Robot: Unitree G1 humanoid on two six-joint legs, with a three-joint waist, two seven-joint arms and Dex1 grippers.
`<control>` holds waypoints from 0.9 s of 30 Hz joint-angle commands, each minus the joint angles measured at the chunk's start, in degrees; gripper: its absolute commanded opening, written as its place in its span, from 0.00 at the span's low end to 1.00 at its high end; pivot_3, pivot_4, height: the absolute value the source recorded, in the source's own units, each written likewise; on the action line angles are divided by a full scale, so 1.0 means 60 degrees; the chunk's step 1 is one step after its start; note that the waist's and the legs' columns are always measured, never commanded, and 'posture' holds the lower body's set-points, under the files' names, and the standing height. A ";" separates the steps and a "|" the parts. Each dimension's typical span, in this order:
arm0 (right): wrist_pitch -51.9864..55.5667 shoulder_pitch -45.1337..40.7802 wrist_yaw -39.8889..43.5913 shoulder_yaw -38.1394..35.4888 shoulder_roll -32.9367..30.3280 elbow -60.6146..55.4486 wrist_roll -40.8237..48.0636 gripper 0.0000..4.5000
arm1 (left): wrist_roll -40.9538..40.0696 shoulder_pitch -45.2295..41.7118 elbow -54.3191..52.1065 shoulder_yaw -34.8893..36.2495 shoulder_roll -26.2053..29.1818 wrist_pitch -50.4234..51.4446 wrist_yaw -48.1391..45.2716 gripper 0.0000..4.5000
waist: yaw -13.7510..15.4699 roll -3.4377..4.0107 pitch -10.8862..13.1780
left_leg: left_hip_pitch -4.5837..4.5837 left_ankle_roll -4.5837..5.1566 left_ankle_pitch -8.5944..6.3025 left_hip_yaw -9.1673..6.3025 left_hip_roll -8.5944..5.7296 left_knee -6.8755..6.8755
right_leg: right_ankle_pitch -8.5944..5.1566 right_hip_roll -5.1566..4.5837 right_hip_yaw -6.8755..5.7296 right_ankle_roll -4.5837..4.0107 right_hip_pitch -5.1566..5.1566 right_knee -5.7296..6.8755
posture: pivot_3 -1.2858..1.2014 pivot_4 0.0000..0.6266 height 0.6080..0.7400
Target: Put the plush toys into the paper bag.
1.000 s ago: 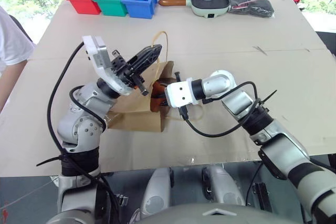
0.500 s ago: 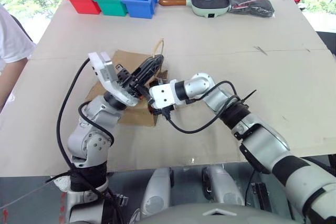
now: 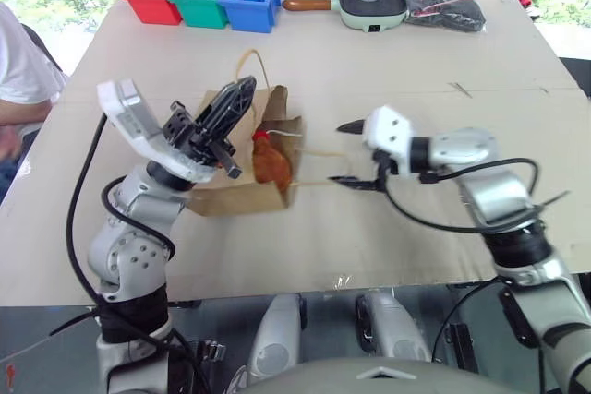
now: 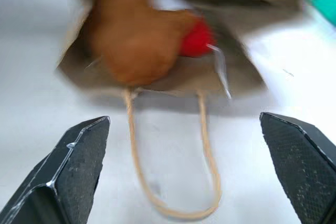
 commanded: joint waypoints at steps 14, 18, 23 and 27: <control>0.8365 0.0141 -0.3225 -0.5733 0.2109 -0.2908 0.3619 0.99 | -0.0672 0.1054 -0.0257 0.0373 0.0732 0.0601 -0.0714 0.00 | -0.0285 0.0019 -0.0003 | 0.0014 0.0002 -0.0001 0.0030 0.0006 -0.0027 | -0.0003 0.0015 0.0043 0.0003 -0.0008 -0.0009 | 0.52 0.24 1.00; 0.8356 -0.0478 -0.3370 -0.5310 0.2425 -0.2309 0.4078 0.99 | -0.0781 0.1946 -0.0906 0.0384 0.0626 0.0508 -0.0567 0.00 | -0.0164 0.0009 0.0004 | 0.0002 0.0002 -0.0001 0.0020 0.0007 -0.0032 | -0.0004 0.0015 0.0030 0.0001 -0.0015 -0.0010 | 0.52 0.24 1.00; 0.6925 -0.1903 -0.3342 -0.3889 0.2644 0.0070 0.3934 0.99 | -0.1020 0.2535 -0.1543 0.0700 0.0651 0.0488 -0.0240 0.00 | -0.0221 0.0012 0.0004 | 0.0008 0.0002 0.0000 0.0036 0.0002 -0.0014 | -0.0003 0.0010 0.0046 0.0003 -0.0009 -0.0010 | 0.52 0.24 1.00; 0.5793 -0.2917 -0.3002 -0.3198 0.2808 0.1708 0.4020 0.99 | -0.0996 0.2577 -0.1760 0.0737 0.0612 0.0367 0.0006 0.00 | -0.0214 0.0012 0.0005 | 0.0006 0.0002 0.0000 0.0027 0.0006 -0.0024 | -0.0003 0.0017 0.0038 0.0001 -0.0014 -0.0007 | 0.52 0.24 1.00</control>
